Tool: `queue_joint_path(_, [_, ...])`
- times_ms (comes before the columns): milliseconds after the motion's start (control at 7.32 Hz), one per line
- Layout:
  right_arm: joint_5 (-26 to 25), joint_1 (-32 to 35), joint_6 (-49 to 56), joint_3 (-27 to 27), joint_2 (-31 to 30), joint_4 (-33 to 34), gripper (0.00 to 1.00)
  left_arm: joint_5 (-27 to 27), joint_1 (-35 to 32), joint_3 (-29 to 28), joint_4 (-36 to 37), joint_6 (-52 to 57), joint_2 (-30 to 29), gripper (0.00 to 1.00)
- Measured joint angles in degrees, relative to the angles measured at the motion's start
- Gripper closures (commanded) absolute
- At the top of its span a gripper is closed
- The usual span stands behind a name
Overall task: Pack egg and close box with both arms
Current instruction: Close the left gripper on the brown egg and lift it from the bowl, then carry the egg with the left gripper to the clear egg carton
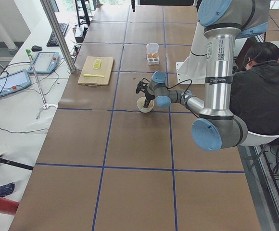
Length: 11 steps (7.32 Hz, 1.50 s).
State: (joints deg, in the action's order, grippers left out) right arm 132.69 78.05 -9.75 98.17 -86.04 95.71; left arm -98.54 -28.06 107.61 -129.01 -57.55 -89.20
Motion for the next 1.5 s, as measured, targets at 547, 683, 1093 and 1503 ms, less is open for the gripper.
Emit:
queue_joint_path(547, [0.00,0.00,-0.02,0.00,-0.05,0.00,0.00,-0.21,-1.83,1.62,-0.06,0.77,0.66,1.00])
queue_joint_path(683, [0.01,0.00,-0.04,0.00,-0.08,0.00,0.00,-0.28,-4.05,2.74,-0.06,2.69,0.70,1.00])
queue_joint_path(1093, [0.04,0.00,-0.10,0.11,-0.07,0.04,0.00,0.18,-8.49,4.61,-2.95,12.72,-1.99,1.00])
queue_joint_path(1503, [0.05,0.03,-0.12,0.13,-0.01,0.00,0.00,0.06,-8.42,0.47,-11.73,26.03,-13.08,1.00])
